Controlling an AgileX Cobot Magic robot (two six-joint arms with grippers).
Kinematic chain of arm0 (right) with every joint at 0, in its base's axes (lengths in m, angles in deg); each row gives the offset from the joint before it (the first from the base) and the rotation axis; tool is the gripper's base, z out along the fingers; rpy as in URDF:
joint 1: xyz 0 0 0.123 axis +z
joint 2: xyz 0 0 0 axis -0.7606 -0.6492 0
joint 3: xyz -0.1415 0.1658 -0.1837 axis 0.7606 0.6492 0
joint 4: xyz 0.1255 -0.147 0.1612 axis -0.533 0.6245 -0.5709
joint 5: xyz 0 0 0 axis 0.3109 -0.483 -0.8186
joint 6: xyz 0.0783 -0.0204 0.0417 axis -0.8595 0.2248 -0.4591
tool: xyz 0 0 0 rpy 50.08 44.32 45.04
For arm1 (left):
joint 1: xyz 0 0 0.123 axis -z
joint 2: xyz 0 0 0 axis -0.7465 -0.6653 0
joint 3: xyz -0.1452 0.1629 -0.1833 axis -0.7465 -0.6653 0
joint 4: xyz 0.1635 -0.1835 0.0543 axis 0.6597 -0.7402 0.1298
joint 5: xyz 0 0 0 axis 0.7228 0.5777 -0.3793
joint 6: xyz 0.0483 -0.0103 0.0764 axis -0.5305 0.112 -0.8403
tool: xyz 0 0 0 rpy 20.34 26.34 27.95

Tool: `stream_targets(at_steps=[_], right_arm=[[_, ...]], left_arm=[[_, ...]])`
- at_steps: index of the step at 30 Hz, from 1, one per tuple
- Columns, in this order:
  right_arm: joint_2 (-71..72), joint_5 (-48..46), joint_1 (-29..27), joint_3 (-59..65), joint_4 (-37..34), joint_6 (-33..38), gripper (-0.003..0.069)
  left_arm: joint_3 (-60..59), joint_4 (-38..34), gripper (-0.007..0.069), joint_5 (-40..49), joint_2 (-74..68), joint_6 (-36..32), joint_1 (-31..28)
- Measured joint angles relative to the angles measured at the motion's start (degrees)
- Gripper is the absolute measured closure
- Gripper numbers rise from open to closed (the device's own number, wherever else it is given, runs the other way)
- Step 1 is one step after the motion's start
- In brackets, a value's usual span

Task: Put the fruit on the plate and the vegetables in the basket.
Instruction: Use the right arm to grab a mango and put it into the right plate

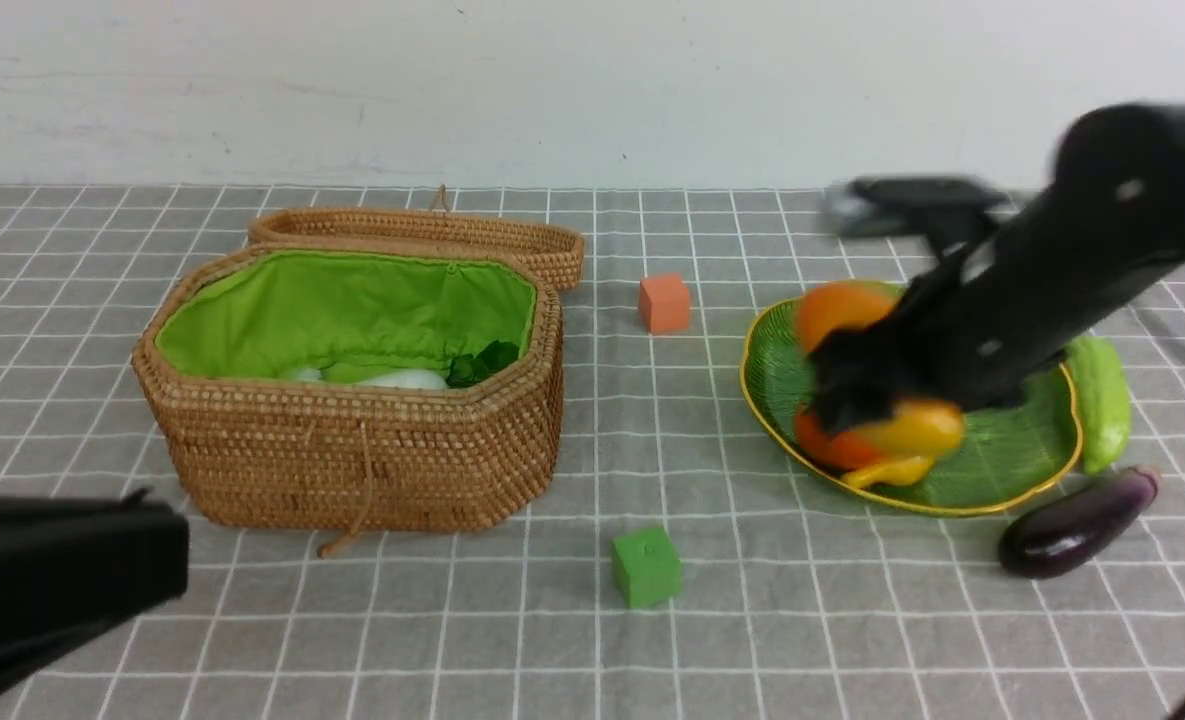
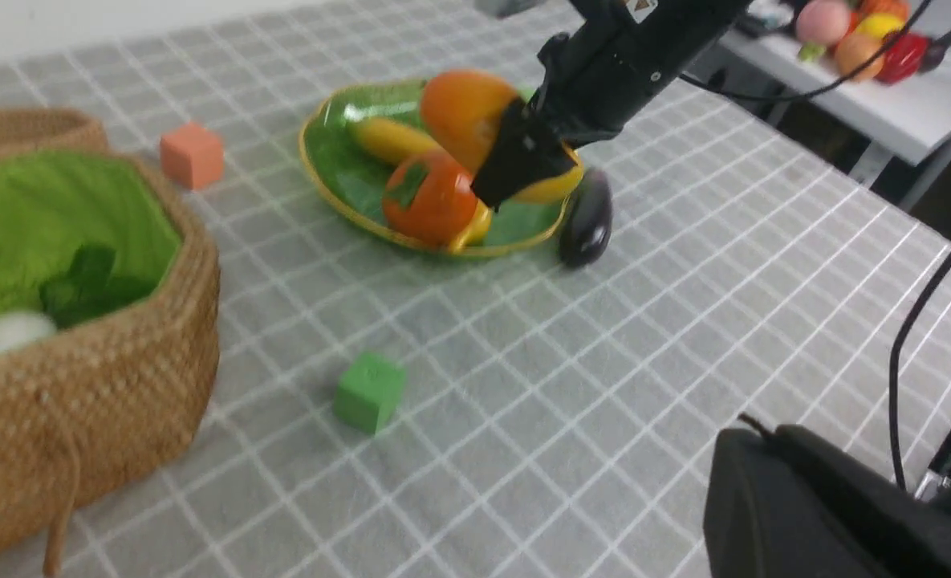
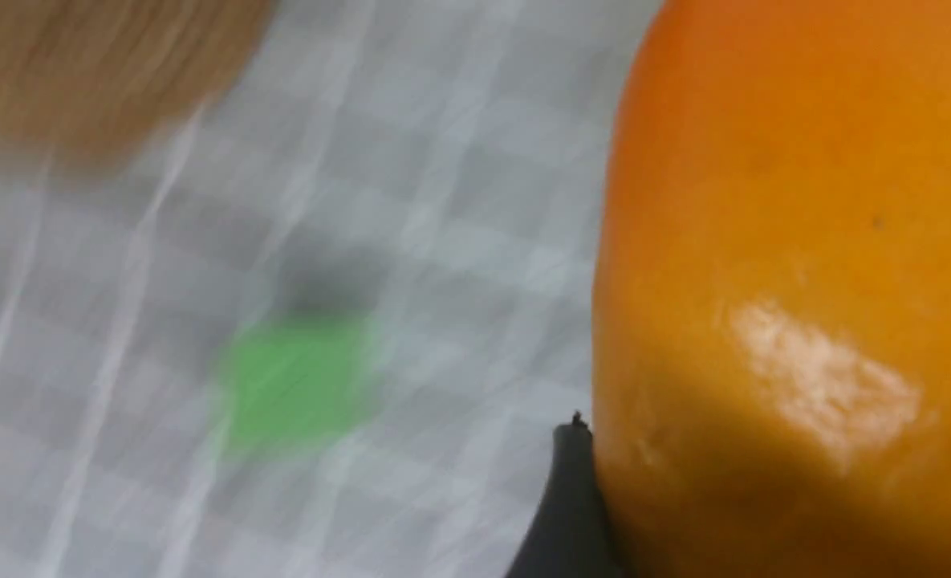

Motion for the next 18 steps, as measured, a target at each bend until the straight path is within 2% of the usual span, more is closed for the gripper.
stream_targets(at_steps=[5,8,10,12,18], right_arm=[[-6.7,5.64,-8.39,0.12,1.12,-0.78,0.0117],[-9.88,7.81,-9.02,0.34,0.04,-0.85,0.0117],[-11.8,9.86,-9.02,0.34,-0.13,-0.85,0.0081],[-12.35,10.12,-9.02,0.34,0.82,-1.04,0.0001],[-10.63,4.05,-10.19,-1.58,4.68,-3.99,-0.0014]], left_arm=[[0.0,-3.16,0.0638,-3.63,0.0,-2.91,0.0],[0.0,-3.98,0.0638,-4.07,0.0,-3.14,0.0],[0.0,-4.42,0.0638,-4.08,0.0,-3.27,0.0],[0.0,-4.71,0.0638,-4.08,0.0,-3.27,0.0],[0.0,-4.88,0.0638,-3.68,0.0,-3.27,0.0]])
